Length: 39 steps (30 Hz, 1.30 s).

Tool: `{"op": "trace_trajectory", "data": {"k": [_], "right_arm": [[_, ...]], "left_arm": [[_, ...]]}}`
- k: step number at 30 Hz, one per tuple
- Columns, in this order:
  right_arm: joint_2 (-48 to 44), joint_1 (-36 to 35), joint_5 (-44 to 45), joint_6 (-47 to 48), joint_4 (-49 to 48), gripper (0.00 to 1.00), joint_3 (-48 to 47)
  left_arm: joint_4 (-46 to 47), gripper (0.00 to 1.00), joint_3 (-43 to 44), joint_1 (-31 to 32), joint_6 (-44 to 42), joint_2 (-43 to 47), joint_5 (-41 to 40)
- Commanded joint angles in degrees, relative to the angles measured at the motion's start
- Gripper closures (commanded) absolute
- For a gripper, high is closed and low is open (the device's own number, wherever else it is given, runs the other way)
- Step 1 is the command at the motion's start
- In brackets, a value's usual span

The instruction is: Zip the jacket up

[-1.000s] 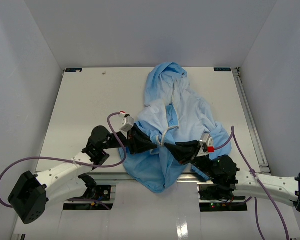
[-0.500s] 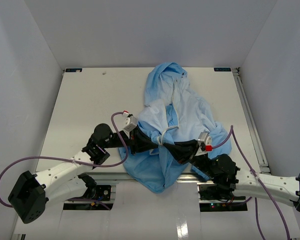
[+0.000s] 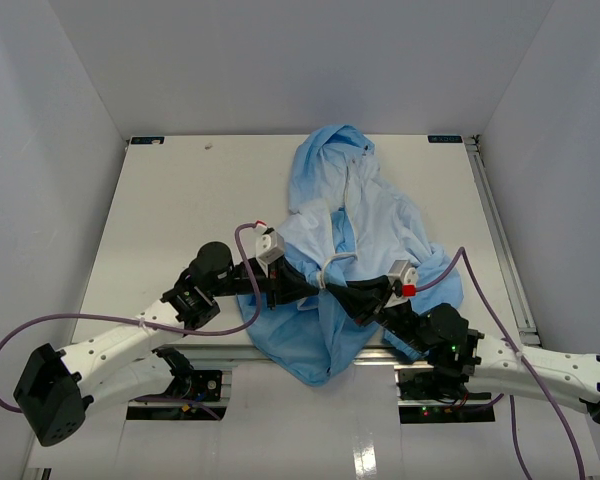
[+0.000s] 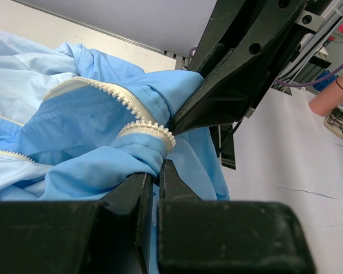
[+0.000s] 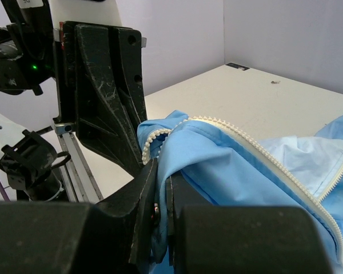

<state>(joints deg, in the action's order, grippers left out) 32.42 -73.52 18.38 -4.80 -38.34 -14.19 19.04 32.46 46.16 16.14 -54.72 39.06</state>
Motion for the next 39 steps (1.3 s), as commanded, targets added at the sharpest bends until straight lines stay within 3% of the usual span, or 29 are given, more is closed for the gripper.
{"op": "trace_trajectory", "data": {"k": [1,12,23,39], "right_arm": [[-2.1,0.0,1.3,0.9,-2.2,0.92,-4.2],[-2.7,-0.1,2.5,0.8,-1.4,0.92,-4.4],[-1.3,0.0,3.0,1.5,-1.5,0.92,-6.1],[0.0,0.0,2.2,-0.1,-1.0,0.92,-6.4]], "left_arm": [[-6.5,1.0,2.5,2.0,-3.8,1.0,-4.2],[-11.3,1.0,3.4,3.0,-5.7,1.4,-11.2],[-11.6,1.0,4.7,4.6,-6.7,-1.1,-7.9],[-12.7,1.0,5.6,5.8,-6.9,-2.7,-9.4]]}}
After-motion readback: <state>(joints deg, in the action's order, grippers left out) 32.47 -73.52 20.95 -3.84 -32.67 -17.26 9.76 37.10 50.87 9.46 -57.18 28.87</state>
